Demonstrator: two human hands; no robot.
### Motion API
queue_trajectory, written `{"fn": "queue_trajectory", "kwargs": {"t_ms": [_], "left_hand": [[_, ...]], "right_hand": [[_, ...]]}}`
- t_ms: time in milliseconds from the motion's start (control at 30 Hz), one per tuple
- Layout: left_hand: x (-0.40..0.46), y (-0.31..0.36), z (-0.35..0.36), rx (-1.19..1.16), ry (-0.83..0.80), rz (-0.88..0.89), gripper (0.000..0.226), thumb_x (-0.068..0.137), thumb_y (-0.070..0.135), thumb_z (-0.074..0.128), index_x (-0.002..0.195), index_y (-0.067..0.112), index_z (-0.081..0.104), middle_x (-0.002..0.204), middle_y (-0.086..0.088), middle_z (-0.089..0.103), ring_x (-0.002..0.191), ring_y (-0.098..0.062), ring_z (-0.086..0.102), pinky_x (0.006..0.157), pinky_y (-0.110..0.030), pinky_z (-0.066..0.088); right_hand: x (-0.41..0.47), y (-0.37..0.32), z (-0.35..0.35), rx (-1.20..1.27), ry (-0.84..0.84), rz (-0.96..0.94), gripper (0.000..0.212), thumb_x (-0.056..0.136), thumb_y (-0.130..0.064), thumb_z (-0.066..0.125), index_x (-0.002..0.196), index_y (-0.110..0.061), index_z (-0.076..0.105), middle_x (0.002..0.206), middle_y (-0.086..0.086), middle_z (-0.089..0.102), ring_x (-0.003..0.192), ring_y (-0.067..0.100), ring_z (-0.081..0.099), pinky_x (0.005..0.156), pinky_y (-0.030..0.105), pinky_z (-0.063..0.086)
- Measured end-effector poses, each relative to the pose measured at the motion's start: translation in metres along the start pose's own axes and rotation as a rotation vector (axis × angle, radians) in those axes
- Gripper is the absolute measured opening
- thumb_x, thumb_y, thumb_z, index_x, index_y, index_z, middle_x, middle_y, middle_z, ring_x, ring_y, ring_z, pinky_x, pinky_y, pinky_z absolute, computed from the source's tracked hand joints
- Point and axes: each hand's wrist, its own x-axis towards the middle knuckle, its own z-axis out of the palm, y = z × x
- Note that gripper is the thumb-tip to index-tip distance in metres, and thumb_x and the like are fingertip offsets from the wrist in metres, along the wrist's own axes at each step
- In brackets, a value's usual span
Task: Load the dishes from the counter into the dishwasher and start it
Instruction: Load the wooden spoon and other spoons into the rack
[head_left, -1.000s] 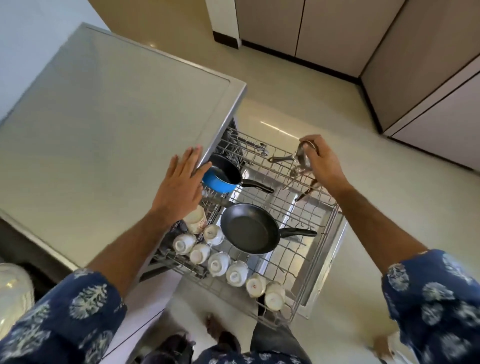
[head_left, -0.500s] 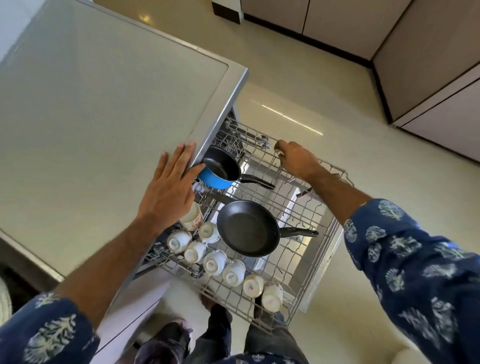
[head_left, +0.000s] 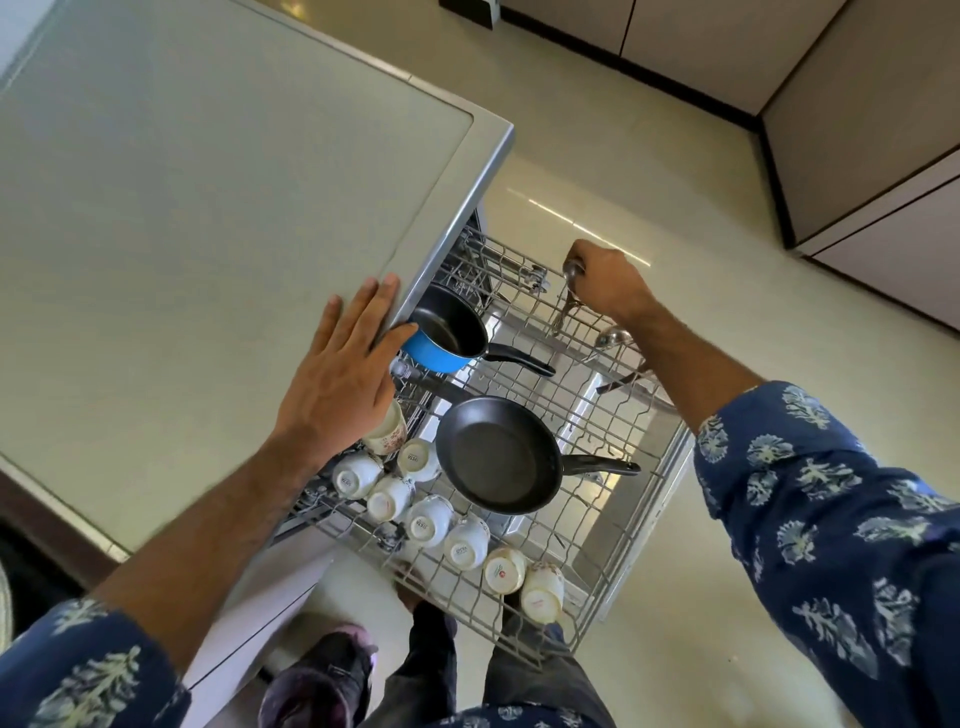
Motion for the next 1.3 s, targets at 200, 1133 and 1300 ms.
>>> {"fn": "queue_trajectory", "kwargs": {"t_ms": [200,1133,1300], "left_hand": [[0.000,-0.001,0.001,-0.004,-0.004,-0.002,0.060,0.087,0.011,0.060,0.145,0.014,0.045,0.168,-0.010,0.005,0.155,-0.027,0.004,0.125,-0.053,0.012],[-0.003,0.009,-0.004,0.191,-0.115,0.264,0.072,0.083,0.014,0.070,0.148,0.005,0.040,0.166,-0.018,0.005,0.154,-0.033,0.004,0.122,-0.059,0.013],[-0.005,0.015,-0.010,0.250,-0.170,0.247,0.069,0.089,0.015,0.063,0.152,0.009,0.035,0.167,-0.016,0.001,0.155,-0.031,0.000,0.125,-0.054,0.006]], "right_hand": [[-0.012,0.006,0.012,-0.006,-0.116,0.005,0.028,0.100,-0.012,0.052,0.127,-0.003,0.050,0.115,0.020,0.065,0.096,0.032,0.064,0.083,0.041,0.055],[-0.316,0.073,0.075,0.361,0.284,0.168,0.041,0.087,0.007,0.064,0.126,-0.002,0.056,0.127,0.015,0.050,0.119,0.027,0.052,0.104,0.046,0.048],[-0.350,0.069,0.066,0.137,0.070,0.050,0.047,0.087,0.003,0.066,0.132,-0.001,0.053,0.135,0.018,0.050,0.127,0.031,0.048,0.109,0.041,0.043]]}}
